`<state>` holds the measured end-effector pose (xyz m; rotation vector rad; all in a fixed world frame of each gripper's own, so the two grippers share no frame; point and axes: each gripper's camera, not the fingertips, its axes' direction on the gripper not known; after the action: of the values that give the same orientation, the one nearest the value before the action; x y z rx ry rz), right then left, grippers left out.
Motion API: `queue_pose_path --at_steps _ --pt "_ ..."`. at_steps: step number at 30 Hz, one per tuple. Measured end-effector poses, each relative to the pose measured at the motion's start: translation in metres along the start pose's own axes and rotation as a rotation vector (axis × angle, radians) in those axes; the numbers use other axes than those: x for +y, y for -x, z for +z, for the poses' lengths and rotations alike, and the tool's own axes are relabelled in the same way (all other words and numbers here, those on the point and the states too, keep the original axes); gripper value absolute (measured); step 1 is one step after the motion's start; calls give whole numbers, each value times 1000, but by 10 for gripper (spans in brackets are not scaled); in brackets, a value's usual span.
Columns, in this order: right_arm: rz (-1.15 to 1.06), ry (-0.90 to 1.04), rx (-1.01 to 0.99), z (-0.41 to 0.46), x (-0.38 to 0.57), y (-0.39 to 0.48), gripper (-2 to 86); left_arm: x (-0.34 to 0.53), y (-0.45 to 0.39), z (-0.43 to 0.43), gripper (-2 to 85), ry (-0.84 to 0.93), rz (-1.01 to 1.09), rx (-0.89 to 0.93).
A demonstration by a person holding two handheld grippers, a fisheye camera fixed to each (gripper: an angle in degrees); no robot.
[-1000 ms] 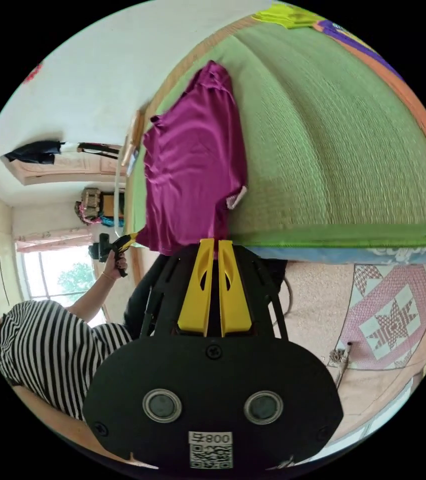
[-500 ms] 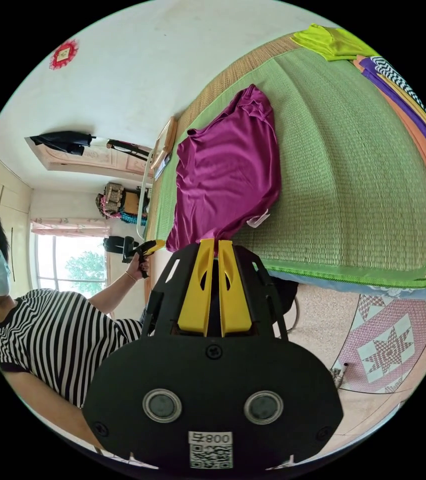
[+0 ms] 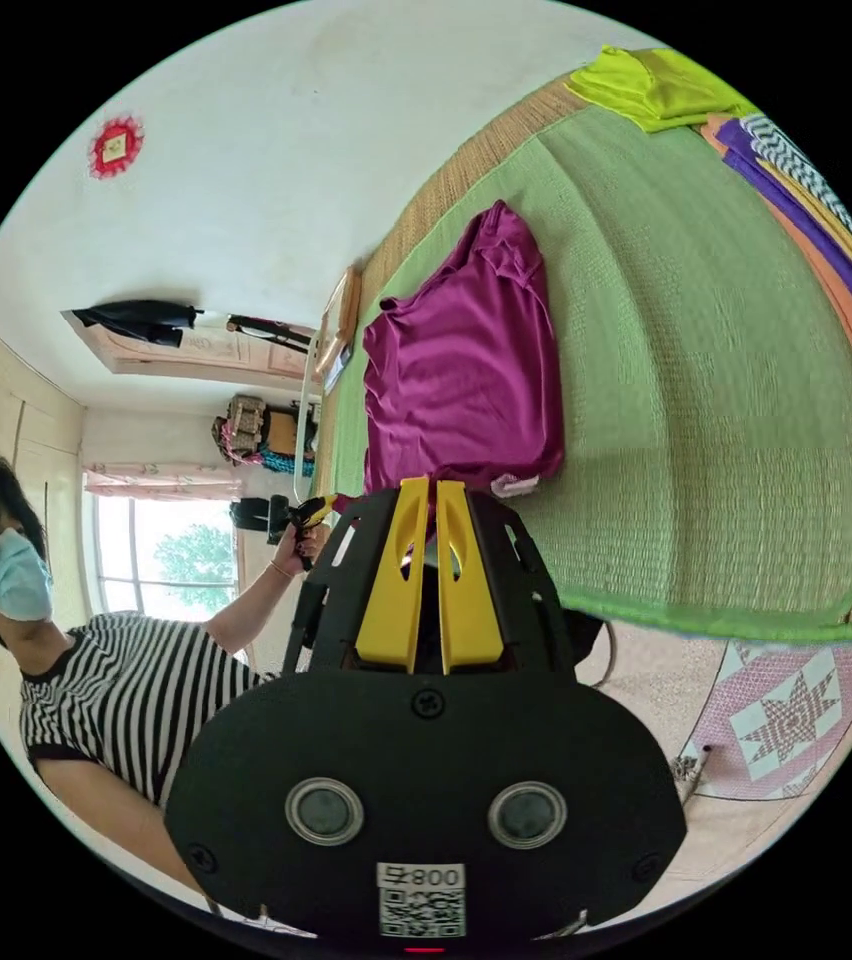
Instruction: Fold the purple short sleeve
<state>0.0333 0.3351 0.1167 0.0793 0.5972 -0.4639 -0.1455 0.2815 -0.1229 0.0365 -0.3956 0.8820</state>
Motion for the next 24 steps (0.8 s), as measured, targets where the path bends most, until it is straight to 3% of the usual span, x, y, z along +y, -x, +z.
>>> queue_pose_path --at_steps 4,11,17,24 --pt "-70 -53 34 -36 -85 34 8 -76 -54 -33 9 -161 117 81" --pt "-421 -264 140 -159 -203 231 9 -149 -221 -128 8 -377 508 51" --pt "-607 -357 186 -211 -171 314 10 -120 -290 -178 8 -458 714 29" --pt "-578 -271 146 -192 -79 255 9 -53 -242 -168 9 -316 699 41"
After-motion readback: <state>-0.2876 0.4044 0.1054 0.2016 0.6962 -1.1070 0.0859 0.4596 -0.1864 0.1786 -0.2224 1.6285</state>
